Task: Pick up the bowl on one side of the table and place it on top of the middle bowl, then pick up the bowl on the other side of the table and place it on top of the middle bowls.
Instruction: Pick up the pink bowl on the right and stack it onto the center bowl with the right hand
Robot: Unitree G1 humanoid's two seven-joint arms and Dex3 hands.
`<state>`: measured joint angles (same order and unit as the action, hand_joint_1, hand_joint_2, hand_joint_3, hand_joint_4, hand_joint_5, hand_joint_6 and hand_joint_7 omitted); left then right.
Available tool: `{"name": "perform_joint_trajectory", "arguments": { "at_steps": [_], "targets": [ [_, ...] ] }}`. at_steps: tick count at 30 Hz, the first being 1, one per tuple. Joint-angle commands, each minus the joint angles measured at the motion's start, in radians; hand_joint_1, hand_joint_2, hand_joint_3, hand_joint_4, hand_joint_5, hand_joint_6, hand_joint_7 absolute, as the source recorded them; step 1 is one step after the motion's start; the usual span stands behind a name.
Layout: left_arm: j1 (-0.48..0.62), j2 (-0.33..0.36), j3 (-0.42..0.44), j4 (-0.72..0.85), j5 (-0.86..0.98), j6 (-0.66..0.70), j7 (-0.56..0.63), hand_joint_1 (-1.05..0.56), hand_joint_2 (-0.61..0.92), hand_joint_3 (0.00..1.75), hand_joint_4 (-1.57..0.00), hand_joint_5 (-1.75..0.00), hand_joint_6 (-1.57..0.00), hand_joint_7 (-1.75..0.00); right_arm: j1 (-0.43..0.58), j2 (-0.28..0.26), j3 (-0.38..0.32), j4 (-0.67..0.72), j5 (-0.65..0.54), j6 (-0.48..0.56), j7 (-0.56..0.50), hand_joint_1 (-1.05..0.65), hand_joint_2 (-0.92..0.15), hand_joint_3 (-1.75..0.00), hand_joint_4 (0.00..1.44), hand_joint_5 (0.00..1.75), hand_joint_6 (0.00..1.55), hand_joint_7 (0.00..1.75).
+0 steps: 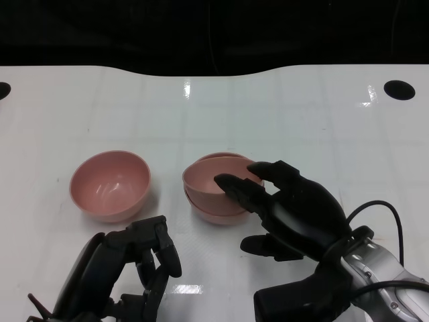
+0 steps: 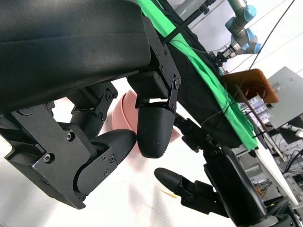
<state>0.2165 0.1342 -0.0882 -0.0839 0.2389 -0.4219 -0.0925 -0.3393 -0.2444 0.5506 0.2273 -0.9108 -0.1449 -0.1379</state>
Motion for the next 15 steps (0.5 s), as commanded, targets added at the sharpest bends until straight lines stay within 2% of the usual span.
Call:
{"name": "perform_joint_trajectory", "arguments": {
  "at_steps": [1,11,15],
  "targets": [
    [-0.003,0.015,0.005,0.013,-0.012,-0.009,0.005,-0.12,0.34,1.48,-0.9,-1.75,-0.79,-1.6,0.016,-0.013,-0.023,-0.029,0.015,-0.001,-0.014,-0.64,-0.92,-0.44,0.0,0.32,0.11,0.01],
    [-0.005,0.021,0.006,0.018,-0.013,-0.017,0.008,-0.11,0.33,1.49,-0.91,-1.75,-0.8,-1.6,0.106,-0.062,-0.094,-0.181,0.103,-0.012,0.073,-0.65,-0.92,-0.41,0.0,0.4,0.14,0.03],
    [-0.001,0.022,0.005,0.006,-0.009,-0.003,0.007,-0.11,0.33,1.49,-0.9,-1.75,-0.8,-1.59,0.171,-0.088,-0.143,-0.268,0.152,-0.017,0.108,-0.63,-0.92,-0.34,0.01,0.56,0.21,0.06]
  ]
}}
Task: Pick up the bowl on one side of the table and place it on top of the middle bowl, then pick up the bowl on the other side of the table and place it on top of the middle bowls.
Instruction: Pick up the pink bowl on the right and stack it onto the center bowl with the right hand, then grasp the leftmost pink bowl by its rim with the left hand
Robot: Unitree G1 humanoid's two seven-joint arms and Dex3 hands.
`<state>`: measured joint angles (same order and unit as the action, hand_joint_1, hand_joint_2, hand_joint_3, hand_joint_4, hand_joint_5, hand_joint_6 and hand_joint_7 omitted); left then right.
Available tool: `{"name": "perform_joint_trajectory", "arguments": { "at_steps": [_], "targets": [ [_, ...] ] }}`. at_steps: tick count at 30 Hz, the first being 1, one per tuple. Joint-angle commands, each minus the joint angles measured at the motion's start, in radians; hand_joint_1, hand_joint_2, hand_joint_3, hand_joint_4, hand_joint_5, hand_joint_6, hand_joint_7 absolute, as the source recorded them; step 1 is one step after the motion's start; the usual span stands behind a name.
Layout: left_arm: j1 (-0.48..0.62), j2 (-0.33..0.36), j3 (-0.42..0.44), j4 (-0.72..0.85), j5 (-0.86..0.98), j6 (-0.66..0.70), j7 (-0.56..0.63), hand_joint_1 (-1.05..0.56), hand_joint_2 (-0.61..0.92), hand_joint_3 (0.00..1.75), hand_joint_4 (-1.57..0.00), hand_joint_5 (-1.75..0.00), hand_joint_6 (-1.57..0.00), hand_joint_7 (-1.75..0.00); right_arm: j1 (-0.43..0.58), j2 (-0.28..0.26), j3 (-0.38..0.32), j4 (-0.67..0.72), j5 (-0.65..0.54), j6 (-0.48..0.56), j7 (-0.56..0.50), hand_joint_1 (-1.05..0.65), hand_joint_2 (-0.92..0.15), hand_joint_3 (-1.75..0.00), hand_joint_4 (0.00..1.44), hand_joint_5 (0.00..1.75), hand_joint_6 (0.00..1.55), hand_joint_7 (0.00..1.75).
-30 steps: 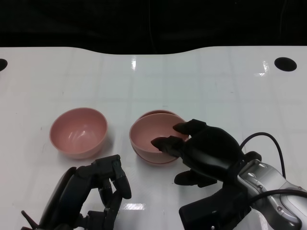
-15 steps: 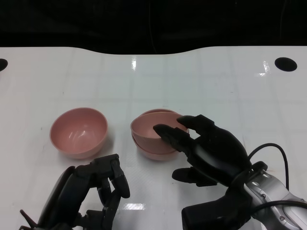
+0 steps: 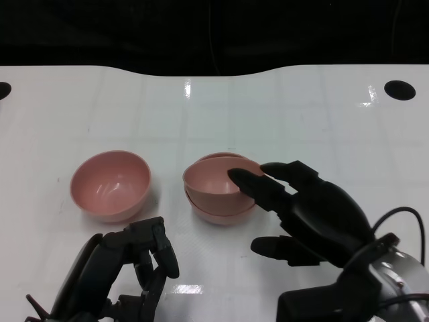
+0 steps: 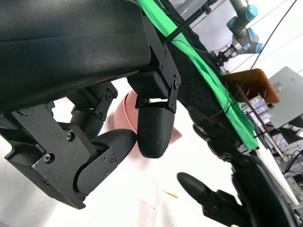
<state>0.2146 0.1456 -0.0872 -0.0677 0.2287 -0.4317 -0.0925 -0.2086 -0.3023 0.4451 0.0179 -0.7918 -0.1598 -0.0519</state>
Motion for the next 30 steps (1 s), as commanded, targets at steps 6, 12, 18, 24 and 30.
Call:
{"name": "perform_joint_trajectory", "arguments": {
  "at_steps": [6,12,18,24,30],
  "targets": [
    [0.001,0.016,0.009,-0.004,-0.013,-0.005,0.004,-0.1,0.34,1.48,-0.9,-1.75,-0.8,-1.59,0.142,-0.053,-0.115,-0.143,0.111,-0.072,-0.005,-0.51,-0.92,-0.16,0.19,0.73,0.43,0.15],
    [0.003,0.017,0.012,0.0,-0.011,-0.012,0.01,-0.1,0.34,1.48,-0.9,-1.75,-0.8,-1.59,0.202,-0.063,-0.184,-0.145,0.22,-0.18,-0.005,-0.38,-0.92,-0.09,0.36,0.83,0.6,0.22],
    [0.008,0.018,0.016,0.008,-0.036,-0.033,0.002,-0.1,0.33,1.49,-0.9,-1.75,-0.8,-1.6,0.264,-0.056,-0.26,-0.107,0.353,-0.328,-0.035,-0.12,-0.91,-0.1,0.66,1.11,0.89,0.36],
    [0.014,0.03,0.025,0.01,-0.061,-0.045,-0.007,-0.1,0.33,1.49,-0.88,-1.73,-0.79,-1.59,0.267,-0.048,-0.303,-0.032,0.374,-0.43,-0.052,-0.03,-0.46,-1.07,0.87,1.1,1.08,0.47],
    [0.008,0.039,0.043,0.018,-0.085,-0.037,-0.012,-0.1,0.32,1.46,-0.88,-1.65,-0.8,-1.5,0.254,-0.033,-0.307,0.009,0.367,-0.442,-0.045,-0.04,-0.35,-1.36,0.84,1.59,1.06,0.72]
  ]
}}
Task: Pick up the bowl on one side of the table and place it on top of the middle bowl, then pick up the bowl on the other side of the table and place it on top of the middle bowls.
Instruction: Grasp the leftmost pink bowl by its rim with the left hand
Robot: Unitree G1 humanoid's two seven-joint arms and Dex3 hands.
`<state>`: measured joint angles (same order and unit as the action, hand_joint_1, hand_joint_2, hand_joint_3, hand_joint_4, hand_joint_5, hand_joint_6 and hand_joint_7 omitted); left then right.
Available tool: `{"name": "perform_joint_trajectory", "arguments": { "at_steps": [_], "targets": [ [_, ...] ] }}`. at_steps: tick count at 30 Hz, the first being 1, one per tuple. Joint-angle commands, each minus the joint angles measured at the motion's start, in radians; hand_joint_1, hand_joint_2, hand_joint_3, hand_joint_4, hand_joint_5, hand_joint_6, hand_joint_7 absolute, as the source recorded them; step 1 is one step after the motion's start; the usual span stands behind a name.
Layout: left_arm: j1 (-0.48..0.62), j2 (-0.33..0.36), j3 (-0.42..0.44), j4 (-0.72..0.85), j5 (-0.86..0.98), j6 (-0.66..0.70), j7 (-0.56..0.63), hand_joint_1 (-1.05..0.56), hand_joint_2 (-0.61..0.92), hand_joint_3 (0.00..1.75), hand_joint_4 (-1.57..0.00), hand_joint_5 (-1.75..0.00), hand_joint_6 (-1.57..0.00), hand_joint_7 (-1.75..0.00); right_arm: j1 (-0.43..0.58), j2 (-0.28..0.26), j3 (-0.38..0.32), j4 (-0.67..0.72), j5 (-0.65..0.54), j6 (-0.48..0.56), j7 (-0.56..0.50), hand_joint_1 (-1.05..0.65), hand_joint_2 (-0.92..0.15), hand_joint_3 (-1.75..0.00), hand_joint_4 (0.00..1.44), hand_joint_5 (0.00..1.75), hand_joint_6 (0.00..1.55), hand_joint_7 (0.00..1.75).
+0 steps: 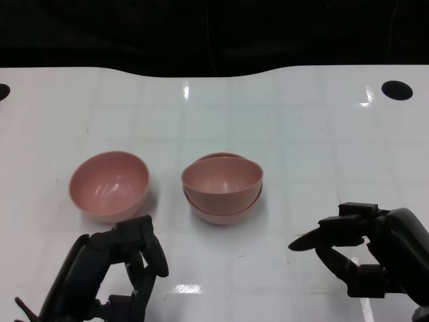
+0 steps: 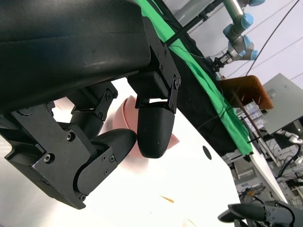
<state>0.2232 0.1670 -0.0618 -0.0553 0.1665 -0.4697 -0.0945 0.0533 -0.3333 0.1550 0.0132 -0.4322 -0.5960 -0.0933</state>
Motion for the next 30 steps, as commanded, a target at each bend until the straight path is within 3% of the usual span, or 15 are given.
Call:
{"name": "perform_joint_trajectory", "arguments": {
  "at_steps": [1,3,5,7,8,9,11,12,16,25,30],
  "targets": [
    [0.002,0.021,0.019,-0.003,-0.033,0.021,-0.019,-0.1,0.32,1.46,-0.88,-1.64,-0.8,-1.49,-0.009,-0.003,-0.016,0.018,0.003,-0.006,-0.001,-0.04,-0.34,-1.38,0.83,1.64,1.04,0.78],
    [0.005,0.026,0.02,-0.015,-0.045,0.044,-0.03,-0.12,0.37,1.38,-0.84,-1.59,-0.78,-1.37,-0.01,-0.005,-0.016,0.021,-0.002,-0.009,0.0,-0.04,-0.27,-1.51,0.89,1.73,0.99,1.02],
    [0.011,0.03,0.024,-0.037,-0.041,0.075,-0.036,-0.12,0.38,1.36,-0.84,-1.58,-0.79,-1.35,-0.012,-0.002,-0.014,0.027,-0.009,-0.014,-0.007,-0.03,-0.26,-1.54,0.9,1.74,0.98,1.07],
    [0.018,0.033,0.029,-0.068,-0.033,0.115,-0.038,-0.13,0.47,1.15,-0.71,-1.36,-0.73,-1.05,-0.016,0.004,-0.011,0.038,-0.018,-0.023,-0.017,-0.06,-0.17,-1.64,0.96,1.75,0.89,1.41],
    [0.021,0.035,0.03,-0.079,-0.032,0.129,-0.038,-0.13,0.51,1.05,-0.68,-1.3,-0.72,-0.95,-0.018,0.007,-0.01,0.043,-0.022,-0.026,-0.02,-0.06,-0.16,-1.66,0.97,1.75,0.87,1.48],
    [0.024,0.035,0.031,-0.091,-0.024,0.141,-0.033,-0.14,0.54,1.0,-0.66,-1.28,-0.72,-0.9,-0.02,0.008,-0.01,0.047,-0.026,-0.027,-0.023,-0.06,-0.15,-1.67,0.98,1.75,0.86,1.52],
    [0.03,0.033,0.031,-0.115,-0.007,0.159,-0.022,-0.19,0.73,0.58,-0.6,-1.17,-0.69,-0.67,-0.02,0.011,-0.01,0.049,-0.031,-0.026,-0.023,-0.06,-0.14,-1.68,0.99,1.75,0.85,1.61],
    [0.032,0.032,0.032,-0.122,-0.002,0.165,-0.02,-0.2,0.78,0.46,-0.59,-1.15,-0.7,-0.62,-0.02,0.012,-0.01,0.05,-0.032,-0.026,-0.023,-0.06,-0.14,-1.68,0.99,1.75,0.85,1.62],
    [0.046,0.03,0.04,-0.168,0.048,0.174,0.005,-0.26,0.9,0.17,-0.51,-1.07,-0.67,-0.43,-0.013,0.017,-0.007,0.042,-0.032,-0.018,-0.016,-0.06,-0.13,-1.68,1.0,1.75,0.82,1.7],
    [0.078,0.098,0.056,-0.341,0.205,0.321,-0.019,-0.4,0.92,0.11,-0.28,-0.79,-0.49,-0.12,0.001,0.027,0.0,-0.001,-0.048,0.02,-0.004,-0.06,-0.14,-1.66,1.0,1.75,0.79,1.71],
    [0.067,0.114,0.065,-0.407,0.33,0.398,-0.008,-0.48,0.92,0.11,-0.29,-0.63,-0.45,-0.04,0.007,0.039,0.003,-0.023,-0.061,0.058,-0.003,-0.04,-0.15,-1.63,0.99,1.75,0.79,1.71]
  ]
}}
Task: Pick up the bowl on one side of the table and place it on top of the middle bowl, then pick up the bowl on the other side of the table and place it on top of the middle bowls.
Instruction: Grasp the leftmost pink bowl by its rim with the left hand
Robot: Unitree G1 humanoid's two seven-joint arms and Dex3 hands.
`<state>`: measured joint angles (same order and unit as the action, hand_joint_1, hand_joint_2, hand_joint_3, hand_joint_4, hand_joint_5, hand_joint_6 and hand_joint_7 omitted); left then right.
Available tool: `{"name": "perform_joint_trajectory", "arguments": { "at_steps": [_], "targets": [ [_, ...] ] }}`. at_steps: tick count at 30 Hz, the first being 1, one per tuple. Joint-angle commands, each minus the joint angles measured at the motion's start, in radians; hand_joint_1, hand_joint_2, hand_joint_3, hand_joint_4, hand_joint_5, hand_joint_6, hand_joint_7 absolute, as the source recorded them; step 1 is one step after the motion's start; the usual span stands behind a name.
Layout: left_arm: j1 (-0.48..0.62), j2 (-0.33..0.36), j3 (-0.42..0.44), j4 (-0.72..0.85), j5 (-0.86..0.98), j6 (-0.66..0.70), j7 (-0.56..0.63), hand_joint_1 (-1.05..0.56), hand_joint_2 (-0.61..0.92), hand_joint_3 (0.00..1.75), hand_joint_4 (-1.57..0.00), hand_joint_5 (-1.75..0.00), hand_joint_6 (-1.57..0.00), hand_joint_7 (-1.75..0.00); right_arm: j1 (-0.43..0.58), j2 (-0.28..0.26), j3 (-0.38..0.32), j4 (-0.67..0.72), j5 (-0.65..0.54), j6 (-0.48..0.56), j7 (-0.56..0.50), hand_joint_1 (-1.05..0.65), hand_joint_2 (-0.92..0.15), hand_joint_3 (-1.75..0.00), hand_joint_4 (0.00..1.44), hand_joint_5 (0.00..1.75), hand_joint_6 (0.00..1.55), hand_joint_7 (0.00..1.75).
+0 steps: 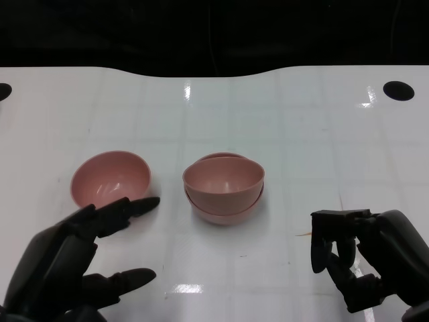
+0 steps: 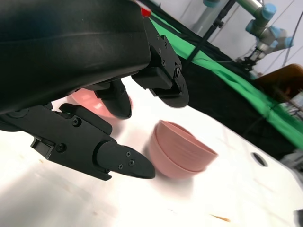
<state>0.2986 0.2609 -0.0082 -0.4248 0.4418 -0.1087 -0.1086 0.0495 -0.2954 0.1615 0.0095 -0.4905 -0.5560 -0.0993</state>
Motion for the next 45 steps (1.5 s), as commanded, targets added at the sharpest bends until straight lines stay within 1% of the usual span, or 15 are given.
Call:
{"name": "perform_joint_trajectory", "arguments": {
  "at_steps": [1,4,7,10,16,22,23,26,29,34,39,40,42,45],
  "targets": [
    [-0.017,0.022,0.012,-0.049,0.088,0.055,0.009,-0.49,0.92,0.11,-0.3,-0.61,-0.45,-0.03,0.011,0.002,-0.004,-0.025,-0.003,0.027,0.008,-0.04,-0.15,-1.62,0.99,1.75,0.79,1.71],
    [-0.047,0.022,0.013,-0.071,0.155,0.098,0.011,-0.51,0.92,0.08,-0.33,-0.57,-0.45,-0.02,0.012,0.003,-0.003,-0.034,-0.007,0.043,0.013,-0.03,-0.15,-1.62,0.99,1.75,0.79,1.71],
    [-0.089,0.02,0.006,-0.093,0.229,0.163,-0.006,-0.5,0.92,0.08,-0.37,-0.58,-0.44,-0.02,0.013,0.0,-0.003,-0.039,-0.011,0.055,0.018,-0.03,-0.15,-1.62,0.98,1.75,0.79,1.71],
    [-0.131,0.034,-0.012,-0.094,0.314,0.214,-0.025,-0.49,0.92,0.07,-0.36,-0.57,-0.45,-0.02,0.018,-0.002,-0.002,-0.044,-0.011,0.061,0.024,-0.04,-0.15,-1.62,0.98,1.75,0.79,1.7],
    [-0.216,0.051,-0.074,-0.028,0.444,0.291,-0.071,-0.5,0.9,0.01,-0.36,-0.54,-0.49,-0.02,0.022,0.0,-0.002,-0.046,-0.014,0.057,0.019,-0.02,-0.15,-1.61,0.98,1.75,0.8,1.69],
    [-0.311,0.057,-0.157,0.055,0.589,0.401,-0.18,-0.54,0.92,0.02,-0.4,-0.52,-0.48,-0.01,0.026,0.003,-0.001,-0.056,-0.014,0.062,0.024,-0.01,-0.16,-1.61,0.98,1.75,0.8,1.68],
    [-0.332,0.057,-0.173,0.08,0.61,0.418,-0.199,-0.55,0.92,0.01,-0.41,-0.5,-0.48,-0.01,0.026,0.004,-0.001,-0.057,-0.018,0.063,0.021,-0.01,-0.16,-1.61,0.98,1.75,0.8,1.68],
    [-0.393,0.051,-0.219,0.162,0.664,0.469,-0.246,-0.56,0.92,0.01,-0.5,-0.28,-0.49,0.0,0.028,0.004,-0.002,-0.058,-0.016,0.062,0.022,-0.01,-0.15,-1.62,0.98,1.75,0.8,1.68],
    [-0.433,0.047,-0.25,0.218,0.685,0.499,-0.26,-0.56,0.92,0.01,-0.52,-0.22,-0.5,-0.01,0.029,0.004,-0.003,-0.059,-0.016,0.063,0.024,-0.01,-0.15,-1.62,0.98,1.75,0.8,1.68],
    [-0.507,0.041,-0.307,0.353,0.722,0.522,-0.217,-0.57,0.92,0.0,-0.54,-0.19,-0.5,0.0,0.031,0.001,-0.005,-0.064,-0.011,0.06,0.028,-0.03,-0.15,-1.61,0.97,1.75,0.8,1.67],
    [-0.58,0.032,-0.334,0.506,0.698,0.517,-0.169,-0.55,0.92,0.0,-0.59,-0.19,-0.49,0.0,0.034,0.005,-0.003,-0.067,-0.01,0.066,0.03,-0.03,-0.15,-1.61,0.97,1.75,0.8,1.66],
    [-0.604,0.03,-0.345,0.565,0.689,0.508,-0.155,-0.55,0.92,0.0,-0.59,-0.19,-0.49,0.0,0.032,0.006,-0.002,-0.065,-0.013,0.064,0.028,-0.03,-0.15,-1.61,0.97,1.75,0.8,1.66],
    [-0.641,0.028,-0.365,0.663,0.671,0.49,-0.125,-0.55,0.92,0.03,-0.64,-0.2,-0.51,-0.01,0.03,0.008,0.0,-0.066,-0.018,0.062,0.025,-0.03,-0.14,-1.61,0.98,1.75,0.81,1.66],
    [-0.675,0.027,-0.393,0.757,0.655,0.473,-0.085,-0.55,0.92,0.05,-0.71,-0.23,-0.56,-0.03,0.032,0.011,0.003,-0.072,-0.023,0.069,0.025,-0.03,-0.14,-1.61,0.98,1.75,0.81,1.65]
  ]
}}
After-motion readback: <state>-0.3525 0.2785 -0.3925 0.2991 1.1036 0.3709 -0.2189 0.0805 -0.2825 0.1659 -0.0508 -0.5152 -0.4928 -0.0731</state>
